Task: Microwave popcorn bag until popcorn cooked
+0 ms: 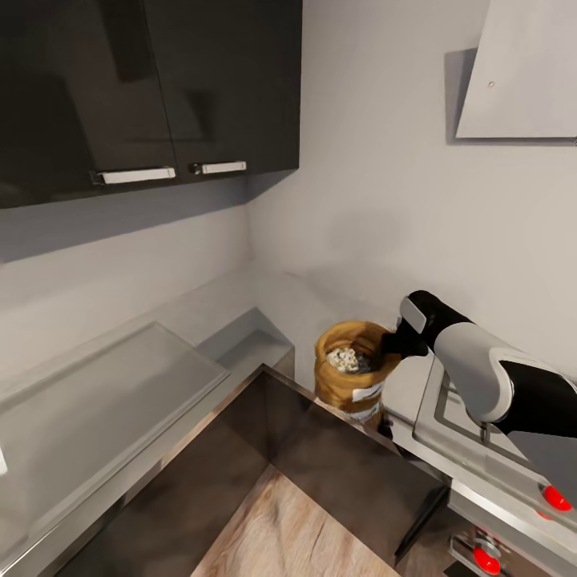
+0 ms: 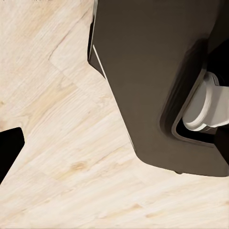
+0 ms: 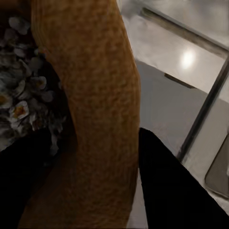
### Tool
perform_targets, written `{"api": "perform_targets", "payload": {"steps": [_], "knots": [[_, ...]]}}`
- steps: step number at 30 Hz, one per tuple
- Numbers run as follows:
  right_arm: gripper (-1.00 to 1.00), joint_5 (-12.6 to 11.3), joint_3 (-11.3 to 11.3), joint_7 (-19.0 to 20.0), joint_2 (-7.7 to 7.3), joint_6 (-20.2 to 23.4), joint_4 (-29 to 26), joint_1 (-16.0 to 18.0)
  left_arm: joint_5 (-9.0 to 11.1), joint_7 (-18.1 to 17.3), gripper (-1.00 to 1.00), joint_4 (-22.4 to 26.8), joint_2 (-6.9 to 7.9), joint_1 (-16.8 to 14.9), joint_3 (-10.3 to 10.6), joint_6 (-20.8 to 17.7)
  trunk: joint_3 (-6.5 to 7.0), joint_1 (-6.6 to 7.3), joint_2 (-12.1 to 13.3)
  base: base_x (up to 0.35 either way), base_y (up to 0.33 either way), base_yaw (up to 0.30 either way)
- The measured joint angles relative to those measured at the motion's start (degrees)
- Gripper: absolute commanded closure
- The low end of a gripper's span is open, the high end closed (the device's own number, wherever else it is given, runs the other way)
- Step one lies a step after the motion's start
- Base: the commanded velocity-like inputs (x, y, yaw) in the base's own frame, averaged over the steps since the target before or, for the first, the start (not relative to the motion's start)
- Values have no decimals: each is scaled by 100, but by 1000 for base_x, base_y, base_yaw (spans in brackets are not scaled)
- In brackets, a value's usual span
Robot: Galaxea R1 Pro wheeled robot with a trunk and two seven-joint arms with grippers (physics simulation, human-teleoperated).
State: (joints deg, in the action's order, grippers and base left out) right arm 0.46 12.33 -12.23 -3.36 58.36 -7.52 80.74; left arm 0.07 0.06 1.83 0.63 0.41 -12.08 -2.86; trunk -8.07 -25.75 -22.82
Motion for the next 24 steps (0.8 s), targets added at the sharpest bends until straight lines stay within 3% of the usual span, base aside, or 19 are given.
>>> {"api": "perform_targets", "payload": {"steps": [10, 19, 22, 24], "knots": [[100, 10, 110, -17, -4, 11, -2, -1, -1, 0, -100, 0, 0, 0, 1, 0, 93, 0, 0, 0, 0, 0], [100, 14, 555, -56, -9, 18, -8, -1, 1, 2, -100, 0, 0, 0, -2, 0, 177, 0, 1, 0, 0, 0], [100, 44, 664, -625, -9, 23, -15, -2, 0, 2, -100, 0, 0, 0, 0, 0, 206, 0, 1, 0, 0, 0], [100, 32, 1062, -1254, -9, 16, -47, -2, -1, 2, -100, 0, 0, 0, -1, 0, 224, 0, 1, 0, 0, 0]]}}
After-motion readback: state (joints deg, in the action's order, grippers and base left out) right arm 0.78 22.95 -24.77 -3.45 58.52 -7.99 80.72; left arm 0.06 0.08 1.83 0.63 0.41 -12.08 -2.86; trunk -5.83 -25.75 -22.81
